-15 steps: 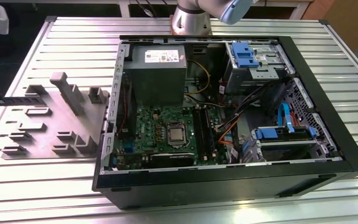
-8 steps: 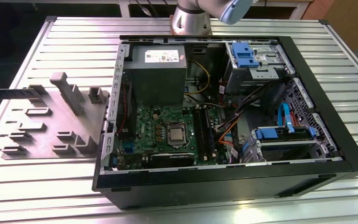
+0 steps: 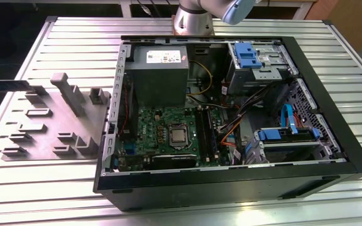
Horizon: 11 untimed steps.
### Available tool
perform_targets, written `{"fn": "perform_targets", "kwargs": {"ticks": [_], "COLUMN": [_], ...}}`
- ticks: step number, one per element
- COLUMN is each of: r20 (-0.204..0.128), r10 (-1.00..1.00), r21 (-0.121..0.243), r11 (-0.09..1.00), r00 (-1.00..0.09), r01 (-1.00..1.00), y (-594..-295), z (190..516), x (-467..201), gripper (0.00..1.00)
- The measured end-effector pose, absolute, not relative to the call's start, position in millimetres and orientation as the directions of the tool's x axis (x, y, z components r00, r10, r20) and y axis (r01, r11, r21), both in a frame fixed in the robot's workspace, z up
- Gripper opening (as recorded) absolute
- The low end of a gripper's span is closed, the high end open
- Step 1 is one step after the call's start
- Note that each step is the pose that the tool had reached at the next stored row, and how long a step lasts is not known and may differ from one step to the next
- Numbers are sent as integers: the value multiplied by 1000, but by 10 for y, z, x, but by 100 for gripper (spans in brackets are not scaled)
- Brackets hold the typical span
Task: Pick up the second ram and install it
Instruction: 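Pick up the second ram and move it above second insertion slot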
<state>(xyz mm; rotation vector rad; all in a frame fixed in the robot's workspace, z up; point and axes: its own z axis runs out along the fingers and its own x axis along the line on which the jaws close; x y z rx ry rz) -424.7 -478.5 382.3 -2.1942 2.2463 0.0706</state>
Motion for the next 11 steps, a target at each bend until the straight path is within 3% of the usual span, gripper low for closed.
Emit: {"fn": "perform_targets", "kwargs": {"ticks": [11], "r20": [-32], "r10": [-999], "r21": [32], "r11": [23], "r00": [-24], "r01": [-999], "y": [-4785], "z": [4006], "x": [-4247], "gripper": [11]}}
